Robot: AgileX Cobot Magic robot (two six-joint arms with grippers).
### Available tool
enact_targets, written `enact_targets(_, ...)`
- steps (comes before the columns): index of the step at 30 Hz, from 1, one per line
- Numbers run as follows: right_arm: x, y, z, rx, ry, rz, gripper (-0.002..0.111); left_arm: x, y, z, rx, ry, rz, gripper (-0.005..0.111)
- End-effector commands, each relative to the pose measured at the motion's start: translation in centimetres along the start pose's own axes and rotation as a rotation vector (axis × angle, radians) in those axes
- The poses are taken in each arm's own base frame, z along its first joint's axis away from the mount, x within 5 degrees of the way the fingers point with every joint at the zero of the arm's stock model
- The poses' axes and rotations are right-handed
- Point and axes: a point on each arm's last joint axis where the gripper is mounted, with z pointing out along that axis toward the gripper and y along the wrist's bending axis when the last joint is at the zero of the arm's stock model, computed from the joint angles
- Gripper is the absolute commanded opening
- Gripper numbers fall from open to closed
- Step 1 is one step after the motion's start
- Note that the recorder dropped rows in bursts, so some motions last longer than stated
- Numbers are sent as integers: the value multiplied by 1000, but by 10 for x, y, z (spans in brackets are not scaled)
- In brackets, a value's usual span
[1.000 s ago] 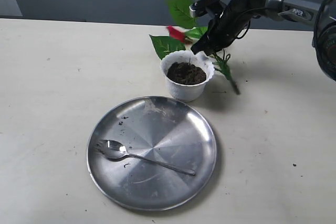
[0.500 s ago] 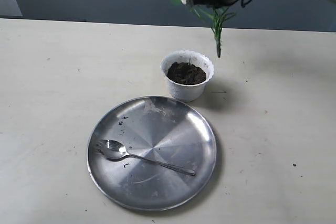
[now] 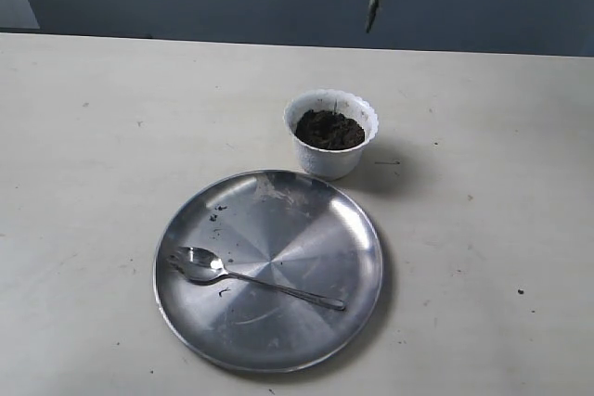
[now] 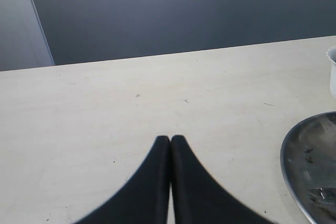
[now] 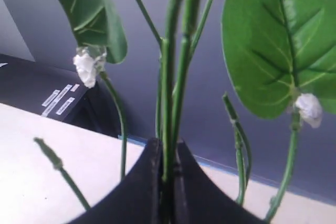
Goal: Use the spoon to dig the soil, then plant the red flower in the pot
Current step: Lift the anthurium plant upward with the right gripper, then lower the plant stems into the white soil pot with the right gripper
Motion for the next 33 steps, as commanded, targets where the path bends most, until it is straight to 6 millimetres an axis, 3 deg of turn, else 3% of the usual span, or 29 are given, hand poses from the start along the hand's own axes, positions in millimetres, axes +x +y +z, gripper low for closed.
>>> enact_targets(1,26,-5,-24,60,-28,-24,0,-2,0,0,6,-17,-5,1)
enact_targets(7,69,-7,-66,186,-167,7,0,-2,0,0,6,-17,-5,1)
enact_targets(11,99,16,-75,46,-235,31,0,-2,0,0,6,-17,-5,1)
enact_targets(14,113,36,-72,-185,-334,123,0,-2,0,0,6,-17,-5,1)
enact_targets(16,119,43,-66,-269,-362,97,0,-2,0,0,6,-17,-5,1)
enact_targets(19,129,41,-55,-262,-382,96,0,-2,0,0,6,-17,-5,1)
enact_targets(23,147,39,-41,-226,-357,-59,0,-2,0,0,6,-17,-5,1)
enact_targets(28,158,49,-37,-331,-384,-220,0,-2,0,0,6,-17,-5,1)
enact_targets(33,170,48,-30,-311,-346,-302,0,-2,0,0,6,-17,-5,1)
